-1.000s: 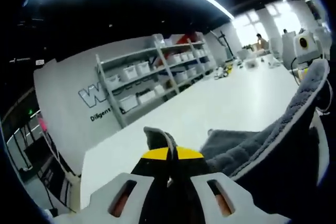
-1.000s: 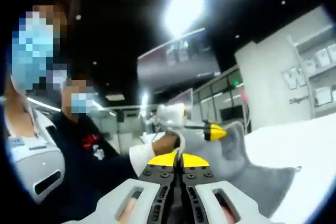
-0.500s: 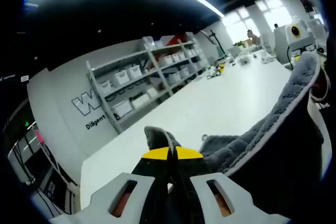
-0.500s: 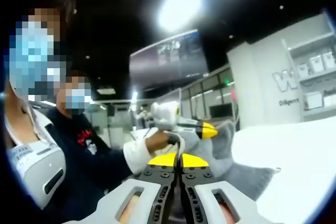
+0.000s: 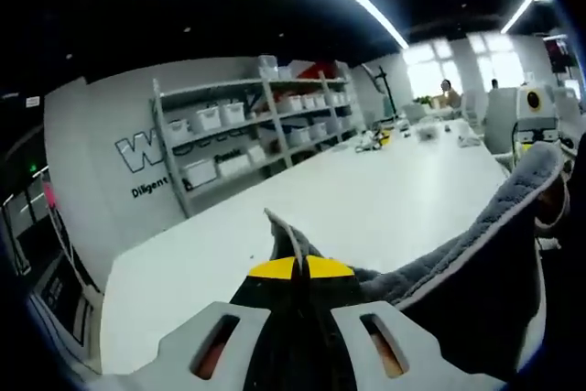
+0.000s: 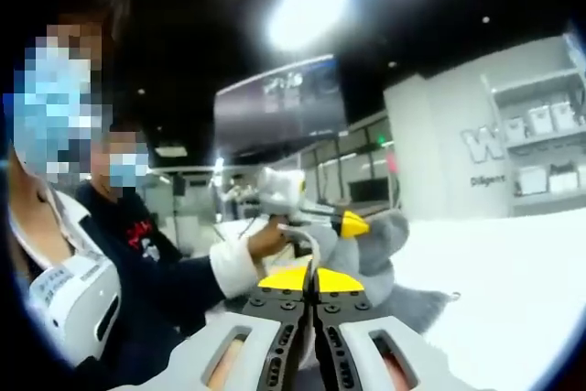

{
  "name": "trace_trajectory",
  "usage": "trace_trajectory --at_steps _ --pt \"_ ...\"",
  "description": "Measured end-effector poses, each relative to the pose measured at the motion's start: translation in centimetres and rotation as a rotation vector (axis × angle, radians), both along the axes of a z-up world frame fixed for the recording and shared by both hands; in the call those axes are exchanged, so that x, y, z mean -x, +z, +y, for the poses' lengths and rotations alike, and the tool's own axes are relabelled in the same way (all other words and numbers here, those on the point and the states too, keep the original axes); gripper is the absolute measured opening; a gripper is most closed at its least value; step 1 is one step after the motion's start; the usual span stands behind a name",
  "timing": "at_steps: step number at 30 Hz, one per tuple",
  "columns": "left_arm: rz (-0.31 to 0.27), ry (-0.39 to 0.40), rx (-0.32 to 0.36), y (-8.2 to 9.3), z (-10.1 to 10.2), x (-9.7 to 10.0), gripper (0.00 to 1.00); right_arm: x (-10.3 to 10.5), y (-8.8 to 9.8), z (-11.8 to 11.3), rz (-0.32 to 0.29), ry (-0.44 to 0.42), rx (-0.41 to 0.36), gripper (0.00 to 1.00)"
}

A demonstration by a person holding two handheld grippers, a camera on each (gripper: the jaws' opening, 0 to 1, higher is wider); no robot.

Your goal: Open the folded towel by lifting each exposed corner and separating the folded layers until the towel lies flat within the target outline without major curled edges

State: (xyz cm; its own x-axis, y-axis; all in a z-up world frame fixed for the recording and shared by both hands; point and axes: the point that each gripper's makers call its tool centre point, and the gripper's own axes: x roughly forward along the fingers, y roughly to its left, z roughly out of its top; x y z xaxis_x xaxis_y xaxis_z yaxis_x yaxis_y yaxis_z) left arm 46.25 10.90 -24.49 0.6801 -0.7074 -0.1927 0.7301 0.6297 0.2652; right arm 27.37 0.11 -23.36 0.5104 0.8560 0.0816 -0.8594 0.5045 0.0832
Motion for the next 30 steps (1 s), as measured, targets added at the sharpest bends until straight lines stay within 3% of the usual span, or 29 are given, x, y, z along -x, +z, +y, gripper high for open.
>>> trace_trajectory --at_steps 7,19,30 --pt "-0.011 -0.016 -0.012 1.2 -2.3 -0.3 0.01 0.2 0.6 -1.5 -0.03 -0.033 0.02 0.0" --pt "0.029 -0.066 0.047 2.6 -5.5 -0.8 0.01 -0.2 1.8 -4.9 -0.058 -0.135 0.039 0.0" --pt "0.057 -0.112 0.075 3.6 -8.6 -1.4 0.02 -0.6 2.2 -7.0 -0.106 -0.217 0.115 0.0"
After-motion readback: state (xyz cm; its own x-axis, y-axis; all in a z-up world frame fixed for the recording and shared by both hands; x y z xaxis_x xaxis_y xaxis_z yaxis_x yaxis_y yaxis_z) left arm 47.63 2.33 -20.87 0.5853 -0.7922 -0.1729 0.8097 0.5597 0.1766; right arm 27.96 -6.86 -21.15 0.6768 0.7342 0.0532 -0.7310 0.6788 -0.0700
